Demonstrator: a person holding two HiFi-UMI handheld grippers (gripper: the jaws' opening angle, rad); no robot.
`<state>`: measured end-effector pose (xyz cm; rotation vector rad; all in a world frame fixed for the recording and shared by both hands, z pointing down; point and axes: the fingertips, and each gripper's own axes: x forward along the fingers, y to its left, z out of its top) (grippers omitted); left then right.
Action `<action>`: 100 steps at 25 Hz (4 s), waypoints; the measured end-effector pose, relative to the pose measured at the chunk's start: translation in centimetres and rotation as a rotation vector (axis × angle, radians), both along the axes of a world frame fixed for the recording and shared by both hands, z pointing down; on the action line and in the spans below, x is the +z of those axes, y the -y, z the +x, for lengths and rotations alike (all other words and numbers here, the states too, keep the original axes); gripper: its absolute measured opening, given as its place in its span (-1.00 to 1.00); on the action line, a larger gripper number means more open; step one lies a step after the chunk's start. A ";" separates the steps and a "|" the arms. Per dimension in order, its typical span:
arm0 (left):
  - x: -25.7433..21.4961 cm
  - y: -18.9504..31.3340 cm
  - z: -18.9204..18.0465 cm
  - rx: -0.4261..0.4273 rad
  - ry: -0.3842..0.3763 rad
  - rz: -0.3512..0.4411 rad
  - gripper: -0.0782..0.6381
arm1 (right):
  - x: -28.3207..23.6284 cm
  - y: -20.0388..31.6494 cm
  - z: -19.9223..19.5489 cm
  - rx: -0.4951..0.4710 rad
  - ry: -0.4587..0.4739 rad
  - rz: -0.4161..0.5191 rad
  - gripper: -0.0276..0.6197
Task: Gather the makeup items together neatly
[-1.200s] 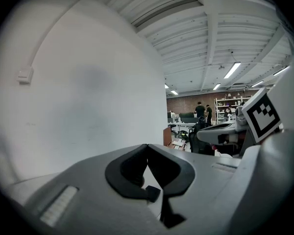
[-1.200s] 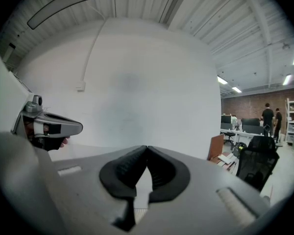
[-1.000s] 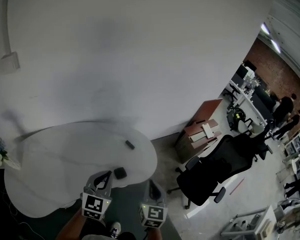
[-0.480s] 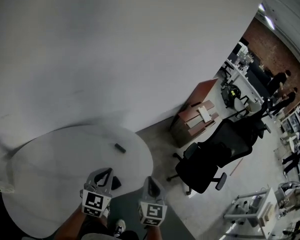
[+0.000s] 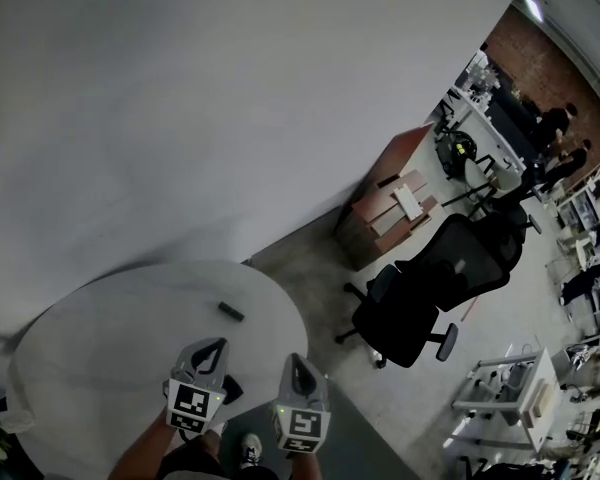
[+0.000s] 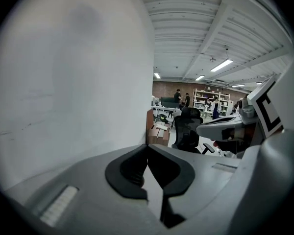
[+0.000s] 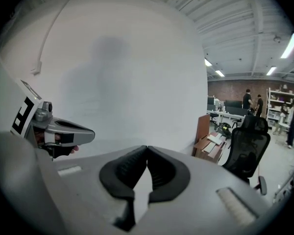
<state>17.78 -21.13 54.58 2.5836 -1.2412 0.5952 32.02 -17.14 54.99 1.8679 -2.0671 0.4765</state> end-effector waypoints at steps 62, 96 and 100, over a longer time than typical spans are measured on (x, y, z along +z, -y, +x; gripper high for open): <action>14.2 7.4 1.3 -0.031 0.204 -0.191 0.14 | 6.9 1.8 2.0 0.077 -0.032 -0.147 -0.90; 0.5 -11.5 -14.1 -0.529 0.122 -0.027 0.14 | -2.9 -9.0 -8.5 -0.325 -0.043 0.058 -0.90; 0.0 -15.5 -15.6 -0.607 0.109 -0.022 0.14 | -3.7 -11.1 -10.2 -0.401 -0.047 0.082 -0.90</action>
